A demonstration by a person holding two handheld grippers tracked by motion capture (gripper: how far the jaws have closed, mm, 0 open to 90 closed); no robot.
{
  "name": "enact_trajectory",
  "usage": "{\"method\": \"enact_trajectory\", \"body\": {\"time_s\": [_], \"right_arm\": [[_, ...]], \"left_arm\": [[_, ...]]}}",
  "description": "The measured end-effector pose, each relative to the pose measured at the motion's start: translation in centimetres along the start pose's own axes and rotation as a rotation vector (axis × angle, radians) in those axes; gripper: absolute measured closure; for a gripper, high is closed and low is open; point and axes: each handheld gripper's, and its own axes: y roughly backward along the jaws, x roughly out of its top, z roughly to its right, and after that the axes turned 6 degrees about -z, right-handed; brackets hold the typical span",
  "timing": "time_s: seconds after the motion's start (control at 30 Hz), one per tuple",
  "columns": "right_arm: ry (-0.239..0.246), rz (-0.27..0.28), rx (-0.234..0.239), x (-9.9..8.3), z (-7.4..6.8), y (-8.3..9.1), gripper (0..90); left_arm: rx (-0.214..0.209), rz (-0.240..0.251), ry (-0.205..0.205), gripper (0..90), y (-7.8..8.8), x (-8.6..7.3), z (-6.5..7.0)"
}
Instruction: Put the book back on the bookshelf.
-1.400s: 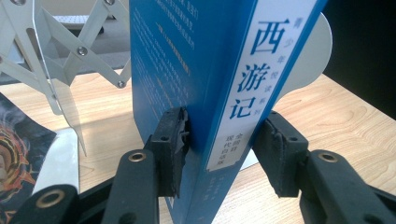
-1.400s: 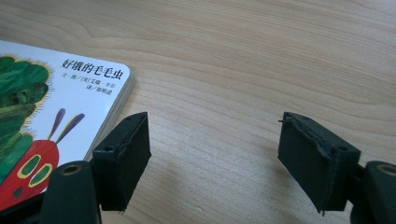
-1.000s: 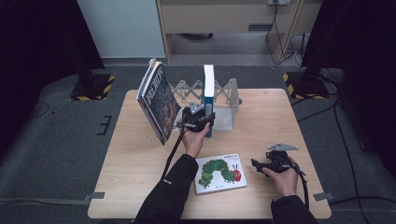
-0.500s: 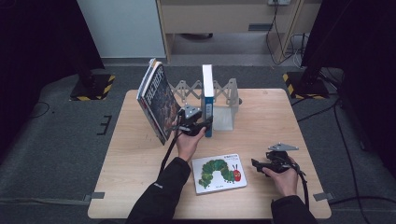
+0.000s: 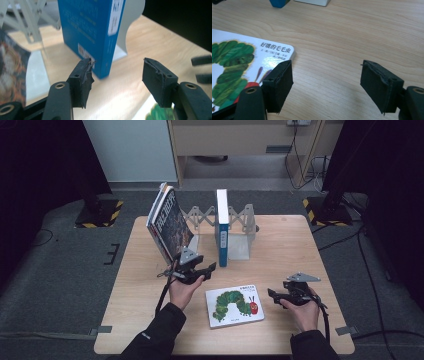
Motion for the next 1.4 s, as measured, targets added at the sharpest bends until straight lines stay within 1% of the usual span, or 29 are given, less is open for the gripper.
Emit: {"method": "enact_trajectory", "body": {"time_s": [0.1, 0.13, 0.17, 0.23, 0.3, 0.33, 0.43, 0.5, 0.53, 0.57, 0.6, 0.67, 0.7, 0.77, 0.83, 0.9, 1.0, 1.1, 1.13, 1.2, 1.27, 1.37, 1.4], "right_arm": [[0.019, 0.004, 0.006, 0.2, -0.5, 0.1, 26.1], [0.024, 0.005, 0.007, 0.3, -0.6, 0.0, 26.0], [0.027, 0.003, 0.008, 0.3, -0.7, 0.0, 25.9], [0.04, 0.003, 0.009, 0.3, -0.8, 0.0, 26.4], [0.036, 0.004, 0.021, 0.4, -1.0, 0.1, 26.4], [0.042, 0.005, 0.019, 0.4, -1.0, 0.1, 26.4], [0.043, 0.008, 0.025, 0.4, -1.4, 0.1, 26.3], [0.049, 0.002, 0.034, 0.4, -1.7, 0.0, 26.1], [0.043, 0.0, 0.039, 0.3, -1.9, -0.1, 25.9], [0.043, -0.003, 0.044, 0.3, -2.1, -0.2, 25.9], [0.044, -0.007, 0.048, 0.3, -2.2, -0.2, 25.9], [0.044, -0.018, 0.058, 0.2, -2.5, -0.4, 25.9], [0.054, -0.024, 0.061, 0.2, -2.6, -0.5, 25.9], [0.053, -0.032, 0.068, 0.1, -2.9, -0.6, 26.3], [0.061, -0.04, 0.077, 0.1, -3.2, -0.8, 26.6], [0.066, -0.05, 0.083, 0.0, -3.6, -1.0, 26.7], [0.079, -0.071, 0.088, 0.0, -4.0, -1.4, 27.1], [0.077, -0.083, 0.093, -0.1, -4.2, -1.7, 27.2], [0.073, -0.083, 0.096, -0.1, -4.2, -1.8, 27.2], [0.067, -0.092, 0.106, -0.2, -4.3, -1.9, 27.4], [0.068, -0.096, 0.111, -0.2, -4.4, -1.9, 27.5], [0.066, -0.1, 0.121, -0.3, -4.5, -2.0, 27.6], [0.068, -0.101, 0.12, -0.4, -4.6, -2.1, 27.7]], "left_arm": [[-0.001, -0.021, -0.009, 39.0, 0.8, -1.2, 0.0], [-0.004, -0.035, -0.015, 38.7, 1.1, -1.7, -0.1], [-0.008, -0.036, -0.008, 38.4, 1.3, -2.1, -0.1], [-0.007, -0.063, -0.01, 37.9, 1.7, -3.0, -0.3], [0.0, -0.093, -0.012, 37.9, 2.0, -3.9, -0.5], [-0.001, -0.107, -0.013, 37.6, 2.2, -4.5, -0.6], [-0.018, -0.135, 0.004, 36.6, 2.3, -5.6, -0.8], [-0.028, -0.146, 0.017, 36.2, 2.2, -6.2, -0.8], [-0.04, -0.155, 0.03, 35.9, 2.0, -6.4, -0.8], [-0.046, -0.158, 0.034, 35.9, 1.8, -6.5, -0.8], [-0.051, -0.168, 0.029, 35.7, 1.5, -6.7, -0.8], [-0.048, -0.184, 0.023, 35.1, 1.1, -7.0, -0.7], [-0.045, -0.187, 0.018, 35.0, 0.8, -7.1, -0.6], [-0.048, -0.197, -0.003, 34.3, 0.5, -7.2, -0.3], [-0.06, -0.202, -0.012, 32.9, 0.1, -7.3, -0.1], [-0.071, -0.228, -0.023, 32.3, -0.4, -7.5, 0.2], [-0.079, -0.257, -0.057, 31.3, -1.3, -7.8, 0.7], [-0.08, -0.267, -0.072, 30.7, -1.7, -8.0, 1.0], [-0.082, -0.277, -0.072, 30.1, -1.9, -8.0, 1.1], [-0.079, -0.292, -0.087, 29.4, -2.1, -8.2, 1.1], [-0.093, -0.288, -0.077, 26.8, -2.3, -8.3, 1.1], [-0.099, -0.284, -0.063, 25.5, -2.3, -8.4, 1.0], [-0.108, -0.28, -0.053, 24.9, -2.4, -8.6, 0.9]]}}
